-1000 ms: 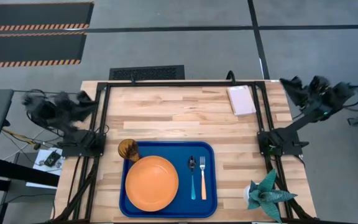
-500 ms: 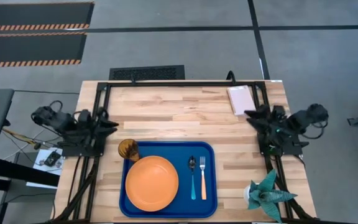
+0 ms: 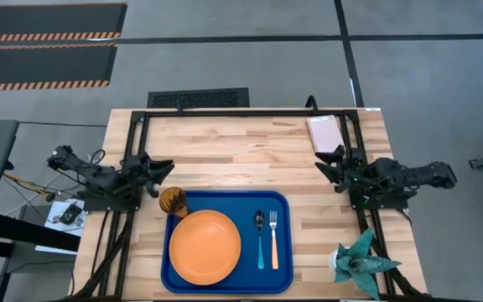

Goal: Pick and place plate/cup/fork/spoon on tray
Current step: Return to Home Position

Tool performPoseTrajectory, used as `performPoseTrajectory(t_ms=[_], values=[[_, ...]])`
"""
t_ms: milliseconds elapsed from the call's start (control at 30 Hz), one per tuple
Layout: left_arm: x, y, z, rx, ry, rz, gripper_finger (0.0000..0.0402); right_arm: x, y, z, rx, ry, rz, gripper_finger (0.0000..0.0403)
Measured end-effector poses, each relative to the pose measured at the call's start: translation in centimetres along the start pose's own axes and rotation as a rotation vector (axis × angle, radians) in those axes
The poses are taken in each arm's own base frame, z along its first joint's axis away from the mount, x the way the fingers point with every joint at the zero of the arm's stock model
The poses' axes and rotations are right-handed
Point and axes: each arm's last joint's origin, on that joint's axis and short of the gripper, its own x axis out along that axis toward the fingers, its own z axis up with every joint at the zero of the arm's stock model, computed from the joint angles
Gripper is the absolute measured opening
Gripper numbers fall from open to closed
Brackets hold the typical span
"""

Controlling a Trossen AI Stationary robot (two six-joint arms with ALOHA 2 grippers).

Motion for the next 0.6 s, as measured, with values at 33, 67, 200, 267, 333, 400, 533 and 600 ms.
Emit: performPoseTrajectory(t_ms=[33, 67, 200, 267, 333, 400, 533, 600], values=[[0.0, 0.2, -0.4, 0.003, -0.007, 0.053, 0.0098, 0.1, -0.3, -0.1, -0.005, 0.013, -0.021, 0.0254], [0.0, 0.4, -0.7, 0.006, -0.013, 0.096, 0.0098, 0.2, -0.6, -0.2, -0.005, 0.02, -0.038, 0.0254], [0.1, 0.8, -1.6, -0.02, -0.014, 0.152, 0.0098, 0.4, -1.5, -0.2, -0.013, 0.042, -0.067, 0.0254], [0.1, 0.8, -1.6, -0.036, -0.015, 0.15, 0.0098, 0.5, -1.8, -0.1, -0.024, 0.048, -0.05, 0.0254], [0.1, 0.9, -1.5, -0.036, -0.019, 0.159, 0.0098, 0.5, -2.2, -0.2, -0.036, 0.066, -0.058, 0.0254], [0.0, 1.0, -1.5, -0.025, -0.033, 0.2, 0.0098, 0.5, -2.4, 0.0, -0.041, 0.055, -0.076, 0.0254], [-0.1, 1.4, -1.5, -0.022, -0.078, 0.323, 0.0098, 0.5, -2.8, 0.1, -0.05, 0.04, -0.109, 0.0254], [-0.1, 1.5, -1.5, -0.026, -0.091, 0.354, 0.0098, 0.6, -2.8, 0.1, -0.051, 0.041, -0.109, 0.0254]])
